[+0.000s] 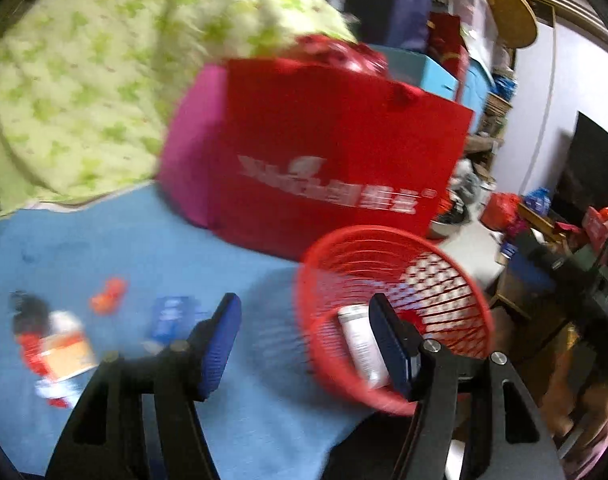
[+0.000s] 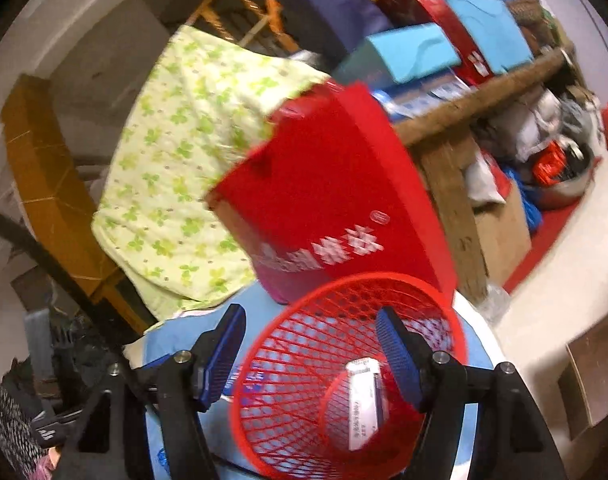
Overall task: Collect trash
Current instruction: 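Grasp the blue plastic bag with the left gripper while the right gripper approaches the blue toothpaste box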
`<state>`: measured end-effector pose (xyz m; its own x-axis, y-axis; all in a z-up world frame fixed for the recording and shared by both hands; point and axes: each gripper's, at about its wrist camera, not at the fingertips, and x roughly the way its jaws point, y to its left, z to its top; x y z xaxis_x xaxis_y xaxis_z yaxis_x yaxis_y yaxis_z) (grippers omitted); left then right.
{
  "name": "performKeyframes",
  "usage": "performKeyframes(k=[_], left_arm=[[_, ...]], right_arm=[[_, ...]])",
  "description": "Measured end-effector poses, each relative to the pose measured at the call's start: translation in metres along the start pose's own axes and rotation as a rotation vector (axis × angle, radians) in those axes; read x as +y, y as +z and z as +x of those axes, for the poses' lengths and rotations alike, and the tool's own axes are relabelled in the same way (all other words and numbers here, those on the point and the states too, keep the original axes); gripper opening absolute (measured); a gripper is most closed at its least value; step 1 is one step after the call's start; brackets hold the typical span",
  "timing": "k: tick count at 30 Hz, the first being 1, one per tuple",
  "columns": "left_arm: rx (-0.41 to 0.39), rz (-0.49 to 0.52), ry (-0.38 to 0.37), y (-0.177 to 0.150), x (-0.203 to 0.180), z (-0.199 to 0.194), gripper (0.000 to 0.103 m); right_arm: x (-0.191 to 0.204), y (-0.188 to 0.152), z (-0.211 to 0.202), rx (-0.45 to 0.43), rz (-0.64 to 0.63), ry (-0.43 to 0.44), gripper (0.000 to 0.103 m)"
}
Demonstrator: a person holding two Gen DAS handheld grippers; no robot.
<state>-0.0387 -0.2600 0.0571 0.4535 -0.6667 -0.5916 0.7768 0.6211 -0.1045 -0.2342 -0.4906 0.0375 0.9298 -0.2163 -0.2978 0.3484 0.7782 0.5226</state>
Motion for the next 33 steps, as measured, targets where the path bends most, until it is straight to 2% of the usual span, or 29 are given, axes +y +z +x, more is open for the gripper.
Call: performKeyframes(k=[4, 7, 11, 12, 17, 21, 25, 30, 33], left_arm=[[-0.046, -0.031, 0.167, -0.027, 0.054, -0.042, 0.070], [-0.062, -0.084, 0.304, -0.055, 0.099, -0.076, 0.071], [-0.056, -0.157, 0.424, -0.095, 0.141, -0.111, 0.072], [-0.052, -0.167, 0.435, -0.103, 0.147, -0.115, 0.072], [-0.008, -0.202, 0.455, -0.148, 0.165, -0.118, 0.072], [0.030, -0.244, 0.423, -0.173, 0.176, -0.111, 0.072], [0.049, -0.254, 0.386, -0.185, 0.177, -0.101, 0.072], [0.080, -0.248, 0.320, -0.187, 0.172, -0.084, 0.072], [0.104, -0.258, 0.278, -0.186, 0.171, -0.071, 0.072]], right_arm=[[0.041, -0.006, -0.001, 0.001, -0.076, 0.092, 0.072], [0.081, -0.018, 0.008, 0.039, -0.133, 0.185, 0.072], [0.130, -0.045, 0.029, 0.127, -0.191, 0.281, 0.072], [0.141, -0.055, 0.035, 0.156, -0.209, 0.299, 0.072], [0.181, -0.106, 0.068, 0.298, -0.289, 0.322, 0.072], [0.184, -0.142, 0.093, 0.397, -0.318, 0.274, 0.072], [0.173, -0.170, 0.111, 0.479, -0.327, 0.213, 0.072], [0.158, -0.186, 0.128, 0.539, -0.321, 0.145, 0.072], [0.154, -0.184, 0.141, 0.558, -0.310, 0.126, 0.072]])
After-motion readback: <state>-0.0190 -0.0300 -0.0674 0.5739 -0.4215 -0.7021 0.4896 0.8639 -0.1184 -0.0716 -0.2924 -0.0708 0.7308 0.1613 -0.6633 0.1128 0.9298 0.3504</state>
